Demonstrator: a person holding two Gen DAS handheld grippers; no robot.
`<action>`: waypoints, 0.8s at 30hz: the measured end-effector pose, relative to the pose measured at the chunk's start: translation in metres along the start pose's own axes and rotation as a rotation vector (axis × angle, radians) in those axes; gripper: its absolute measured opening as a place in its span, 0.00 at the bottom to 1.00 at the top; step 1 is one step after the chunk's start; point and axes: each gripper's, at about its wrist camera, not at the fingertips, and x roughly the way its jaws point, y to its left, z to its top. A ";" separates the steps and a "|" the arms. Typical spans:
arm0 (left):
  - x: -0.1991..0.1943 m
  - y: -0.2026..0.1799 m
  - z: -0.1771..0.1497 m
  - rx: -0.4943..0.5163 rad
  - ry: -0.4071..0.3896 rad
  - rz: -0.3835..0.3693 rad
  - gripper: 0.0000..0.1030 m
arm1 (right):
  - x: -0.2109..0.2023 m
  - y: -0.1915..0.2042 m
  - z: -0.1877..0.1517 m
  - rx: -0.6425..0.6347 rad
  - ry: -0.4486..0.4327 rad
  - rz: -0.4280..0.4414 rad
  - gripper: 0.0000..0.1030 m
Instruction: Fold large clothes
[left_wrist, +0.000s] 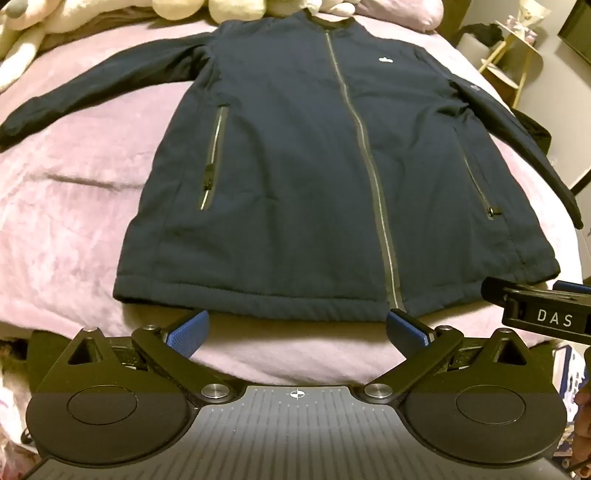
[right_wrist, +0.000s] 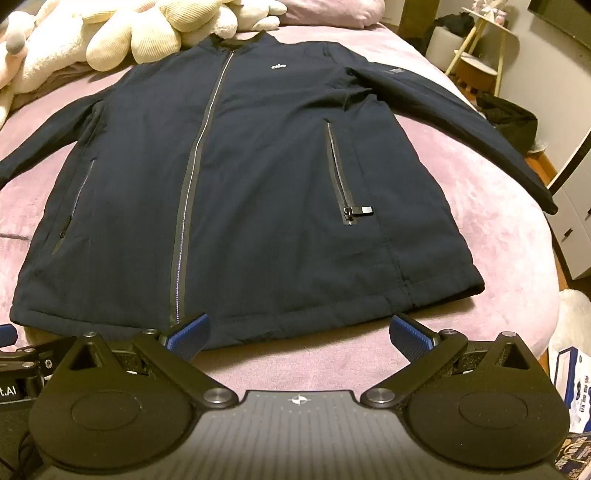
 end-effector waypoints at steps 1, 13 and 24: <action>-0.001 0.001 -0.002 0.000 0.000 0.000 1.00 | 0.000 0.000 0.000 -0.001 0.001 0.000 1.00; 0.005 0.003 -0.003 0.002 -0.004 -0.005 1.00 | 0.000 0.000 0.000 -0.003 0.004 0.001 1.00; 0.004 0.000 -0.003 -0.009 -0.006 -0.011 1.00 | 0.001 0.000 0.000 -0.001 0.005 0.002 1.00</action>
